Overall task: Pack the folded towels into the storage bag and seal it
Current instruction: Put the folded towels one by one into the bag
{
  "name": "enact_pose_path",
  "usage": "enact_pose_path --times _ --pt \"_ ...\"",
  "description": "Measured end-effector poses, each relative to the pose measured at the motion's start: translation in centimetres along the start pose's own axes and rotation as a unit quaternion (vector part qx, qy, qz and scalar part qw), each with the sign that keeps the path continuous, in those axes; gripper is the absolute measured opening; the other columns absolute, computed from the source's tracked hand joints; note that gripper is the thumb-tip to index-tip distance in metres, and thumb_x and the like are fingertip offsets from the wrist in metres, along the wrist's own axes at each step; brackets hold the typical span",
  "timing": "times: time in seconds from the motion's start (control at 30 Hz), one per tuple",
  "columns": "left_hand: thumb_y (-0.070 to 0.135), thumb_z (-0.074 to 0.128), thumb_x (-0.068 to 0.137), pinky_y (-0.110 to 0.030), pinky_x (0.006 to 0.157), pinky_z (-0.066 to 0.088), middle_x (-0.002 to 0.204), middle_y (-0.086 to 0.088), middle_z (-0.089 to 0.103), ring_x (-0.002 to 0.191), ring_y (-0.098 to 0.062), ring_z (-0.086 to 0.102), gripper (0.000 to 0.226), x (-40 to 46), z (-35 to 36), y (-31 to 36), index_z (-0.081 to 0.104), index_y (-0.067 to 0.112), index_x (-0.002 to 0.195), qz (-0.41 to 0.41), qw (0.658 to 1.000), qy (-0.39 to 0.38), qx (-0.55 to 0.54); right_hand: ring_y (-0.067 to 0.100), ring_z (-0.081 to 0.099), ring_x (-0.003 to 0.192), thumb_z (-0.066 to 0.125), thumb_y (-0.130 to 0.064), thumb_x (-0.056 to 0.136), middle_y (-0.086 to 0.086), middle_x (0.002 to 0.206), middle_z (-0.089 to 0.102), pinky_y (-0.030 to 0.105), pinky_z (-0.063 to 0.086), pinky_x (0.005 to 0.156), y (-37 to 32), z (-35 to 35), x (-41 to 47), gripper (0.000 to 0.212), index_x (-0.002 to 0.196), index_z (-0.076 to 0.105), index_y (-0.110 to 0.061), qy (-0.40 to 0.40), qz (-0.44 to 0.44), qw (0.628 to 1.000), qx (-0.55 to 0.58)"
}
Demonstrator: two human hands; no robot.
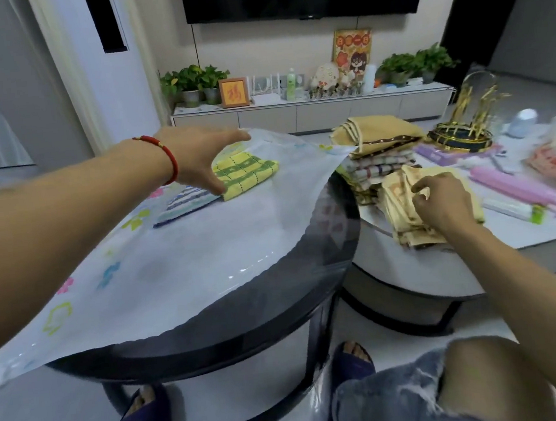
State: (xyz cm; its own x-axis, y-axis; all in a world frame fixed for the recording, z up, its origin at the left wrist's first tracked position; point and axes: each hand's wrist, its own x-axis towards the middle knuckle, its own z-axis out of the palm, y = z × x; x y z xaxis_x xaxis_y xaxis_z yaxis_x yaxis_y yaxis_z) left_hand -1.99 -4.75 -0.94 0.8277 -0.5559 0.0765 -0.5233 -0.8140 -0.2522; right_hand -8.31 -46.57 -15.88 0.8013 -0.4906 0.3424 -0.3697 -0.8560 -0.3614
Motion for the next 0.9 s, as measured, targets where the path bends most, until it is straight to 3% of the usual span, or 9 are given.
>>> enact_pose_path --times 0.1,0.3,0.37,0.43,0.57,0.73,0.83,0.9 --pt "0.059 0.079 0.068 -0.036 0.075 0.046 0.151 0.002 0.045 0.122 -0.030 0.053 0.104 0.2 0.3 0.7 0.017 0.047 0.150 0.004 1.000 -0.004 -0.004 0.041 0.059 0.119 0.059 -0.020 0.098 0.017 0.130 0.067 0.048 0.053 0.097 4.3 0.0 1.4 0.025 0.112 0.078 -0.025 -0.067 0.104 0.992 0.004" --pt "0.057 0.078 0.071 -0.040 0.080 0.052 0.149 0.004 0.047 0.119 -0.030 0.055 0.098 0.1 0.6 1.3 0.020 0.048 0.149 0.011 1.000 0.000 -0.018 0.040 0.058 0.123 0.072 -0.022 0.096 0.017 0.130 0.068 0.048 0.047 0.104 7.0 -0.2 3.5 0.012 0.105 0.078 -0.026 -0.054 0.143 0.984 0.089" --pt "0.056 0.076 0.073 -0.041 0.079 0.054 0.150 0.005 0.047 0.115 -0.029 0.057 0.093 0.0 0.6 1.4 0.021 0.051 0.148 0.012 1.000 0.001 -0.016 0.040 0.056 0.124 0.079 -0.025 0.089 0.018 0.130 0.067 0.053 0.044 0.108 7.5 -0.3 4.4 0.023 0.111 0.074 -0.026 -0.098 0.151 0.980 0.088" --pt "0.056 0.073 0.075 -0.042 0.079 0.055 0.153 0.009 0.042 0.115 -0.027 0.057 0.088 0.0 0.6 1.4 0.022 0.053 0.147 0.011 1.000 -0.005 -0.006 0.040 0.056 0.123 0.084 -0.024 0.084 0.017 0.130 0.065 0.053 0.045 0.105 7.5 -0.4 4.9 0.037 0.118 0.069 -0.029 -0.134 0.120 0.982 0.054" --pt "0.057 0.071 0.078 -0.041 0.080 0.055 0.158 0.015 0.032 0.123 -0.026 0.053 0.078 -0.4 0.4 1.2 0.029 0.055 0.144 0.014 1.000 -0.007 -0.009 0.036 0.058 0.117 0.079 -0.007 0.082 0.015 0.139 0.060 0.037 0.048 0.082 6.7 -1.0 5.8 0.053 0.126 0.064 -0.030 -0.182 0.021 0.982 0.048" --pt "0.058 0.067 0.080 -0.044 0.088 0.053 0.160 0.012 0.027 0.130 -0.026 0.049 0.060 -1.3 -0.4 1.3 0.043 0.058 0.135 0.018 0.999 -0.036 -0.001 0.034 0.066 0.106 0.069 -0.003 0.090 0.004 0.139 0.057 0.053 0.061 0.088 2.2 -3.9 4.4 0.035 0.109 0.077 -0.031 -0.281 0.031 0.946 0.162" --pt "0.063 0.063 0.079 -0.044 0.091 0.051 0.152 0.004 0.044 0.127 -0.026 0.050 0.046 -2.2 -0.6 1.0 0.059 0.053 0.124 -0.004 0.998 -0.062 0.015 0.027 0.073 0.093 0.068 -0.002 0.089 -0.002 0.126 0.066 0.039 0.064 0.070 -1.3 -7.9 1.9 0.038 0.104 0.081 -0.034 -0.327 -0.040 0.920 0.212" --pt "0.066 0.061 0.075 -0.040 0.089 0.052 0.125 0.003 0.063 0.115 -0.025 0.056 0.049 -3.1 -0.2 0.3 0.063 0.050 0.122 -0.030 0.996 -0.087 0.020 0.025 0.075 0.084 0.068 -0.005 0.093 -0.002 0.123 0.071 0.032 0.061 0.060 -3.9 -10.3 -0.2 0.037 0.110 0.080 -0.035 -0.381 -0.101 0.885 0.248"
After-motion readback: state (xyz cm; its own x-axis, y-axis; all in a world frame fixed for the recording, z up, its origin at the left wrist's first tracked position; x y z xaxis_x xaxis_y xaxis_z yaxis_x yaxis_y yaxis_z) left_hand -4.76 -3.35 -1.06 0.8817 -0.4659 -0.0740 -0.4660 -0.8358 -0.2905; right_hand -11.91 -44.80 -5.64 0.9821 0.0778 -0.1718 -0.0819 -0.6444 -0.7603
